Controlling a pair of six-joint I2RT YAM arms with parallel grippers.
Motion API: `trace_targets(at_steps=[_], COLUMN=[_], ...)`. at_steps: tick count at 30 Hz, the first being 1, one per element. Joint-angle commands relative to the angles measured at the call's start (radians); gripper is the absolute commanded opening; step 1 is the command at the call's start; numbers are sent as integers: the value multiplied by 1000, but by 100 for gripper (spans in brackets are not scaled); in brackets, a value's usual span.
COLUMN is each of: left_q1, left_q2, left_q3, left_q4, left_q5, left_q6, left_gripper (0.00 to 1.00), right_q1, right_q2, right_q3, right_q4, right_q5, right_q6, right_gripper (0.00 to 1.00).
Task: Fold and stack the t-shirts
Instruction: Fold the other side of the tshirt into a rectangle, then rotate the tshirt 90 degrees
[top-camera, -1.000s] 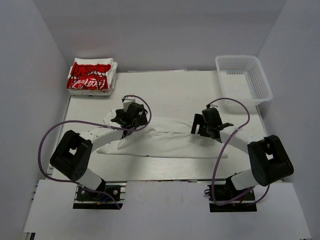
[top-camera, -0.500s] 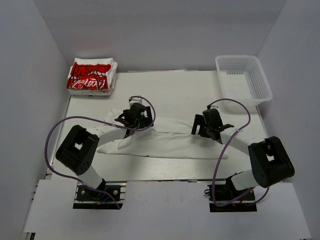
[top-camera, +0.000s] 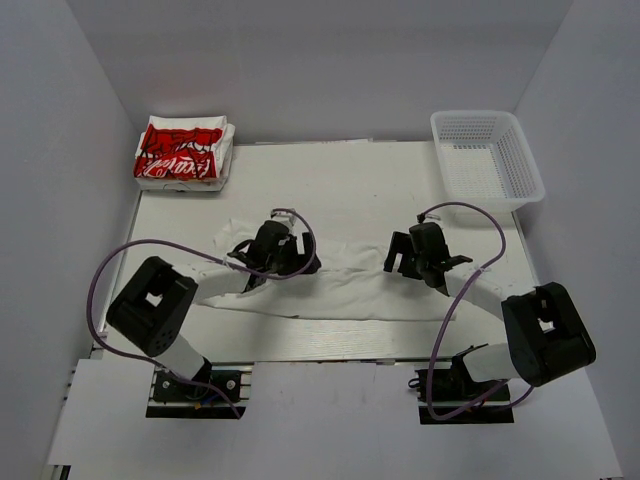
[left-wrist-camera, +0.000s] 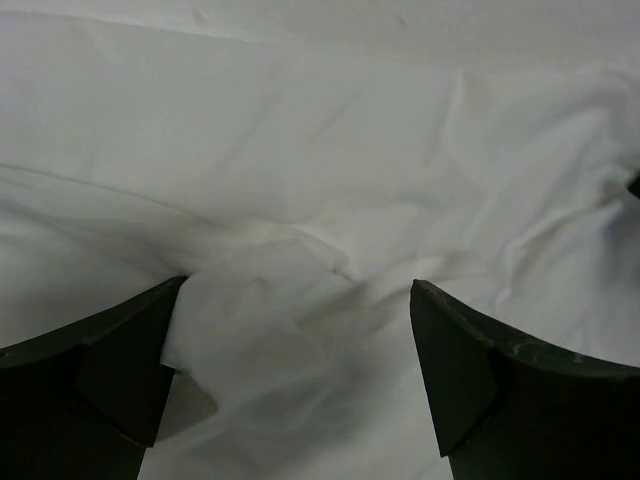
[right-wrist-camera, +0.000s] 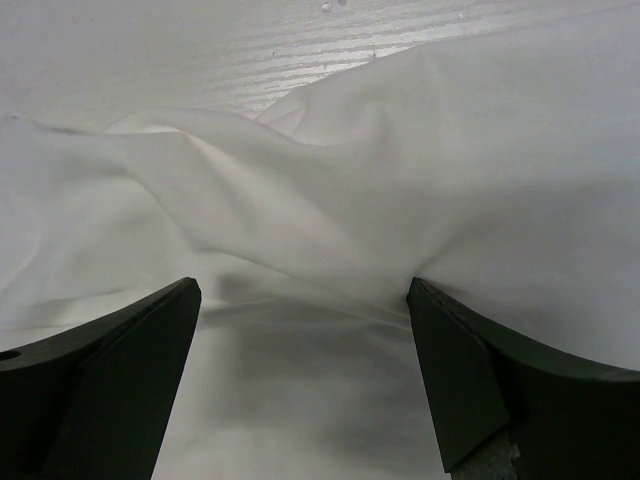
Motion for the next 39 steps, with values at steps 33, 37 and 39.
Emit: trace_targets(at_steps=[33, 37, 39], left_q1=[-36, 32, 79], left_q2=[2, 137, 175], left_q3=[95, 175, 204], left_q4=[-544, -543, -475], left_q5=[-455, -466, -466], left_q6=[-369, -382, -337], left_gripper=[100, 100, 100], right_q1=[-21, -26, -23], right_q2=[-23, 90, 119], right_q3=[94, 123, 127], right_q4=[-165, -123, -131], right_q5=[153, 111, 101], right_q6=[-32, -46, -28], right_gripper=[90, 90, 90])
